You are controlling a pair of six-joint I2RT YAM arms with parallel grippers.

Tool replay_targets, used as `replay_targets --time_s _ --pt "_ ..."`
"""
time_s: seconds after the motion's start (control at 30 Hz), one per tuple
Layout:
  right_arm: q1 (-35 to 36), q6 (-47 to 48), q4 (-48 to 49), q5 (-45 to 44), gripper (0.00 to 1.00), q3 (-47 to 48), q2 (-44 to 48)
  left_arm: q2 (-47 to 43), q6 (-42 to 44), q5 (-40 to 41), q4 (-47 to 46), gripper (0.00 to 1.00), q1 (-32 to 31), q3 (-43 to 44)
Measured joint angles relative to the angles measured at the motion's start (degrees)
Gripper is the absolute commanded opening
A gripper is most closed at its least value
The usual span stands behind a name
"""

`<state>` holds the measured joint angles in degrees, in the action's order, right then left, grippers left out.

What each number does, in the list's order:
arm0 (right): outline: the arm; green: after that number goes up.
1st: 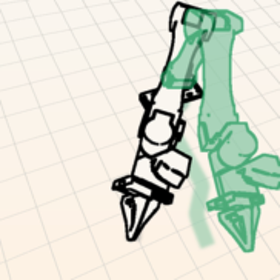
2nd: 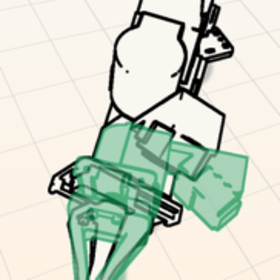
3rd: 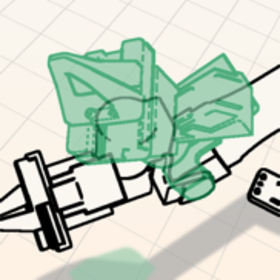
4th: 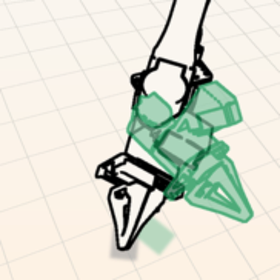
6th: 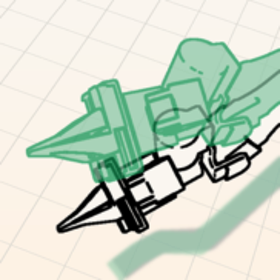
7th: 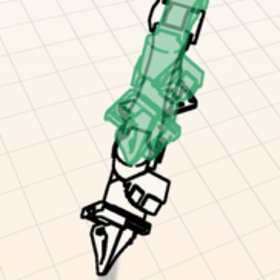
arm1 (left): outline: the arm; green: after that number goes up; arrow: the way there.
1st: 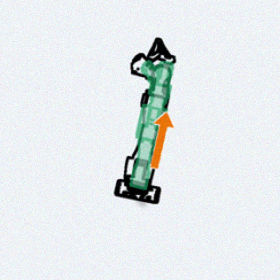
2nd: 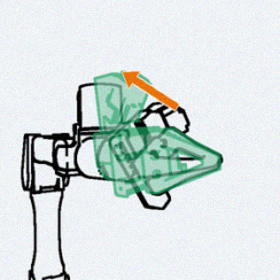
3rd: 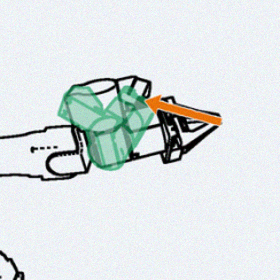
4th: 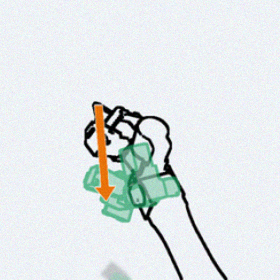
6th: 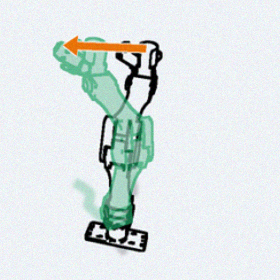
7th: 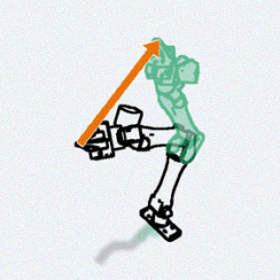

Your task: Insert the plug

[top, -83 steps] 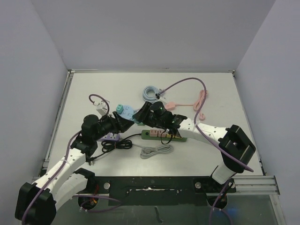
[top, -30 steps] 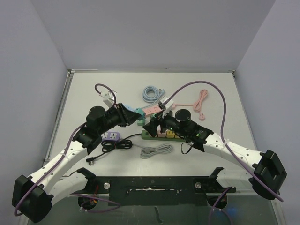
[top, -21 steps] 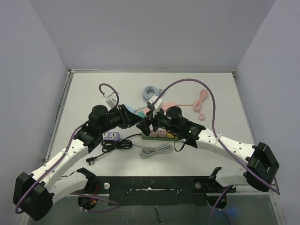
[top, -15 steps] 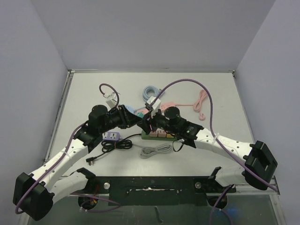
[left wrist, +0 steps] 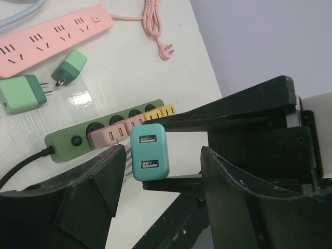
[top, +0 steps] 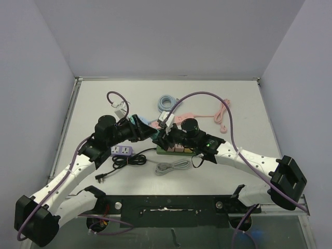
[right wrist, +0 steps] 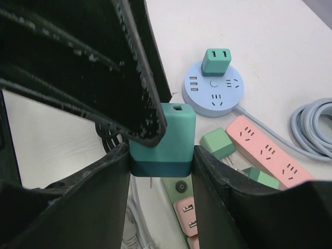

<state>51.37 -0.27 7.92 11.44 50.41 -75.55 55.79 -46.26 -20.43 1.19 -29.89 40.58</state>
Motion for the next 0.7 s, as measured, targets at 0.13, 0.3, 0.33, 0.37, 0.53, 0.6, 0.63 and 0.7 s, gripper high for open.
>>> replay_targets --time_s 0.13,0.3,0.33,0.37,0.53,0.6,0.63,0.7 --pt "0.0 2.7 -2.3 0.7 0.19 0.0 0.0 -0.1 -0.1 -3.2 0.5 0.57 2.8 0.2" --pt "0.0 4.7 -3.3 1.2 0.2 0.0 0.1 2.0 -0.1 -9.7 0.7 0.56 5.1 1.1" --pt "0.0 4.9 -3.4 1.2 0.2 0.0 0.1 2.8 0.0 -11.2 0.7 0.56 5.2 1.3" --pt "0.0 5.2 -3.6 1.3 0.2 0.0 0.1 3.5 0.0 -12.4 0.8 0.56 5.2 1.5" --pt "0.0 5.9 -4.2 1.3 0.21 0.0 0.1 5.7 0.9 -15.0 2.4 0.41 5.5 2.5" --pt "0.0 5.9 -4.2 1.3 0.22 0.0 0.2 6.4 1.4 -15.1 3.0 0.39 5.7 2.9" --pt "0.0 5.9 -4.3 1.3 0.22 0.0 0.2 6.9 1.8 -15.3 3.6 0.39 5.8 3.1" --pt "0.0 5.9 -4.3 1.3 0.22 0.0 0.3 7.6 2.0 -15.9 4.2 0.39 5.8 3.6"
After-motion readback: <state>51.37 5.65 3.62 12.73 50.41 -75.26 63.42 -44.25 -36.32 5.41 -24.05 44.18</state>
